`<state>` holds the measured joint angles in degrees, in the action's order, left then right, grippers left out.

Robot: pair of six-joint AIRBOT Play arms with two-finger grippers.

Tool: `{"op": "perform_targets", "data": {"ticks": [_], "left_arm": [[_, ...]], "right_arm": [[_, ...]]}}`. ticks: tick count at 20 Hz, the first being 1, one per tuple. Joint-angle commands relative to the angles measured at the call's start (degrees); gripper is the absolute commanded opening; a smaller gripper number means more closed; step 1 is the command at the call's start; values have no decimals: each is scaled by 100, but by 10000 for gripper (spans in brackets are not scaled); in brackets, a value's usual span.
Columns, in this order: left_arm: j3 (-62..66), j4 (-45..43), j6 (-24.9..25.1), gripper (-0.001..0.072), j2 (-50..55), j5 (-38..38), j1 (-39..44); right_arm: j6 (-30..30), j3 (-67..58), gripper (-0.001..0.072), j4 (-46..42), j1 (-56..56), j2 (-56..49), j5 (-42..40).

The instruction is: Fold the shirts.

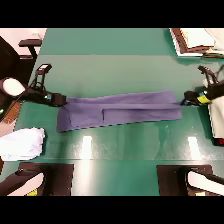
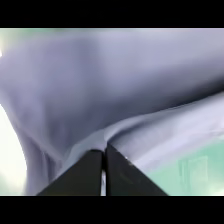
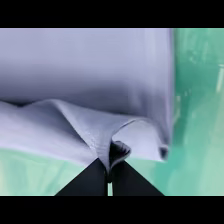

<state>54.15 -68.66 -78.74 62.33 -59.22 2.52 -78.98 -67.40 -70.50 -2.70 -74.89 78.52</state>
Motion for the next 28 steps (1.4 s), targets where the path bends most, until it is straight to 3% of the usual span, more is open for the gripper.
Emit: {"op": "perform_targets", "data": {"ticks": [1, 2, 3, 4, 5, 8, 9, 10, 11, 16, 19, 20, 22, 24, 25, 26, 28], "left_arm": [[186, -4, 111, 27, 780, 584, -2], [186, -9, 98, 69, 824, 581, -2], [195, 0, 72, 338, 820, 590, -2], [245, -2, 55, 520, 820, 557, -2], [345, -2, 59, 532, 820, 424, -7], [632, 103, 57, 504, 820, -192, -7], [632, 295, 68, 303, 820, -302, -7], [629, 498, 85, 91, 822, -343, 11], [629, 695, 105, 25, 822, -306, 52], [629, 1161, 46, 25, 828, 332, 772], [629, 1174, -409, 25, 911, 811, 1342], [632, 1185, -509, 24, 1021, 1008, 1519], [660, 1353, -544, 25, 1300, 1377, 1797], [887, 1471, -544, 24, 1711, 1416, 2004], [1047, 1497, -544, 24, 1939, 1397, 2083], [1231, 1510, -544, 24, 2181, 1349, 2153], [1556, 1515, -544, 24, 2623, 1307, 2284]], "right_arm": [[-9, -789, 24, 549, 153, -1045, -249], [-4, -977, 165, 699, 103, -1231, -240], [0, -1137, 345, 848, 24, -1362, -197], [81, -1285, 382, 1043, -74, -1449, -129], [234, -1377, 383, 1202, -188, -1475, -26], [479, -1246, 404, 1209, -728, -1327, 323], [498, -1029, 524, 1211, -925, -1248, 317], [518, -798, 563, 1224, -1154, -1237, 317], [584, -573, 563, 1283, -1342, -1257, 289], [984, 85, 556, 1845, -1794, -1773, 199], [1139, 59, 545, 2052, -1532, -2168, 103], [1161, -9, 466, 2151, -1375, -2277, 39], [1161, -245, 416, 2140, -1043, -2472, 7], [1161, -529, 219, 2129, -750, -2577, 24], [1178, -664, 72, 2127, -658, -2573, 55], [1217, -824, 16, 2133, -601, -2516, 136], [1211, -1176, 15, 2151, -590, -2249, 391]]}}
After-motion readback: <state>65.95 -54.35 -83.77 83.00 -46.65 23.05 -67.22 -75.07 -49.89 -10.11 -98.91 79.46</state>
